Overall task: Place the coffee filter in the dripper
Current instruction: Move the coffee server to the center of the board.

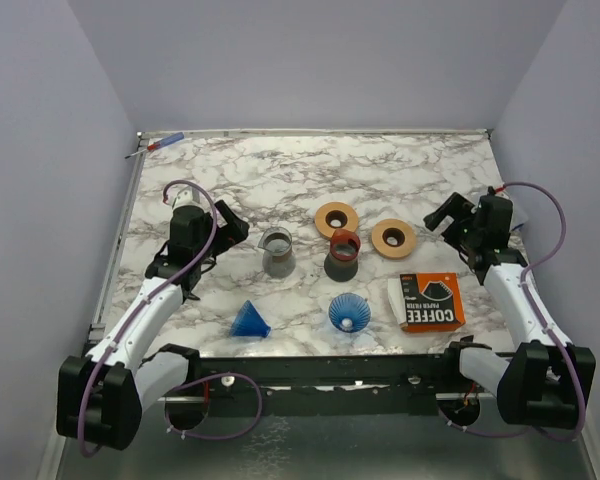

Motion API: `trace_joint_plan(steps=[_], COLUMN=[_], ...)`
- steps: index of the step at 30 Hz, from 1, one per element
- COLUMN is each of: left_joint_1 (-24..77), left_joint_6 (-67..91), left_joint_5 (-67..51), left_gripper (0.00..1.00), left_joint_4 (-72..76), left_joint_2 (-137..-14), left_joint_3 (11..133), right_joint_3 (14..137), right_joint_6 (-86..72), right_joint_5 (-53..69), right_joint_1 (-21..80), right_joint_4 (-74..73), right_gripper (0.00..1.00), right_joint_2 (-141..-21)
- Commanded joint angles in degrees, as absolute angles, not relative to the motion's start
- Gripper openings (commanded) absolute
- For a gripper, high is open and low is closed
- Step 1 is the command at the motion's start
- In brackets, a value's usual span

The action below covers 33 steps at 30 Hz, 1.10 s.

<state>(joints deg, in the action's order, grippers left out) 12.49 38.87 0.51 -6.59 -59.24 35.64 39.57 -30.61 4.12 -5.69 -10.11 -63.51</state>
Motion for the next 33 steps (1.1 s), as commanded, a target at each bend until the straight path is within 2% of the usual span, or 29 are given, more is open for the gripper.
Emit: trace_joint_plan(steps=[1,6,14,22,33], left_joint_1=[12.37,12.33,12.39,12.31,12.39], left_joint_6=[39.41,38.3,34.42,35.74,33.95], left_joint_5=[-2.91,-4.0,-9.74,-15.62,-14.68], left_gripper=[0.99,0.99,0.99,0.99,0.99], left_joint_4=[-9.03,-12.91,-17.12,-19.86,-19.44], left_joint_2=[-56.61,-54.62,-52.6,-53.08,-54.37], left_joint_3=[35.14,36.19,36.77,36.31,39.89], right_joint_3=[38.25,39.56,38.19,42.27,41.96], right_joint_6=[-32.05,-29.72,-28.17,-22.48,-21.52], right_joint_5=[8.17,12.31,29.66,38.39,46.57], right_joint_1=[-5.8,-5.79,-5.8,-5.8,-5.76], right_joint_4=[-16.66,-20.22,-16.61,-19.94,-18.33], right_gripper=[1.0,1.0,1.0,1.0,1.0], right_joint_2=[-59.96,-59.61,-58.21,-63.26,-64.49])
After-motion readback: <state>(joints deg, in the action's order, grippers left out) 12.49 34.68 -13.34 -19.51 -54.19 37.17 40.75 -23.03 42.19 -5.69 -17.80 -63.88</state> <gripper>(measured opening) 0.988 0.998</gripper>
